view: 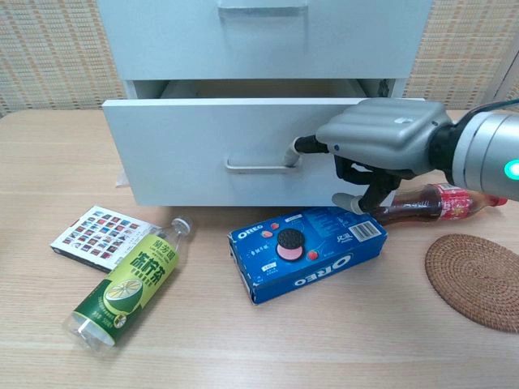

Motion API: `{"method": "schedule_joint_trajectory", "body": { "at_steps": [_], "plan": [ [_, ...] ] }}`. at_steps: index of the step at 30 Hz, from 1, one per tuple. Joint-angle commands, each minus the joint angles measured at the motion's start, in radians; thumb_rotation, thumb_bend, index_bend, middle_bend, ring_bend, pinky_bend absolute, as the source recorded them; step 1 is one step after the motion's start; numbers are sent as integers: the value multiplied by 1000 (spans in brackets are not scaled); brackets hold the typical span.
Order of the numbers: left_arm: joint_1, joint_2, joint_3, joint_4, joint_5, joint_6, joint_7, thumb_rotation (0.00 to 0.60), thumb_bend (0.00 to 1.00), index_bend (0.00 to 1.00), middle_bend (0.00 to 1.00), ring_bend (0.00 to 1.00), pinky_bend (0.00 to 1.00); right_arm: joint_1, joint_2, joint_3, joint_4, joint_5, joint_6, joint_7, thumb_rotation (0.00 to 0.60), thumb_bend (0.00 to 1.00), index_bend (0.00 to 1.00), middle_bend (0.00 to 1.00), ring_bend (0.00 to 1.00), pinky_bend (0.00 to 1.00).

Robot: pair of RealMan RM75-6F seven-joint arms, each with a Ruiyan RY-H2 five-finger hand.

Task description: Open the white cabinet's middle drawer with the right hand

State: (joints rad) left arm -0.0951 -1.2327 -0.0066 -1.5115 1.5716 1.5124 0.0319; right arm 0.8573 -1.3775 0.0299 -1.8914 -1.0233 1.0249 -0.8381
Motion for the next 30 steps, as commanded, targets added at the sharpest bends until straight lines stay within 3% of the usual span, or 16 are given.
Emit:
{"method": "schedule_joint_trajectory", "body": {
  "at_steps": [1, 20, 30],
  "plan": [
    [1, -1, -1, 1, 0, 2, -2, 600, 474, 203, 48, 61, 109, -2, 4, -7, -12, -3, 5, -8, 600, 391, 164, 896, 928, 884],
    [3, -1, 2, 0, -2, -1, 2, 600, 474, 202, 48, 60, 109, -19, 42, -59, -110, -29, 19, -35, 600, 391, 164, 898, 928, 884],
    [4, 3, 3, -2, -7, -7, 11, 600, 474, 200, 47, 59, 109, -46, 66, -103, -154, -100, 27, -25, 600, 391, 164, 899, 929, 884]
  ]
}}
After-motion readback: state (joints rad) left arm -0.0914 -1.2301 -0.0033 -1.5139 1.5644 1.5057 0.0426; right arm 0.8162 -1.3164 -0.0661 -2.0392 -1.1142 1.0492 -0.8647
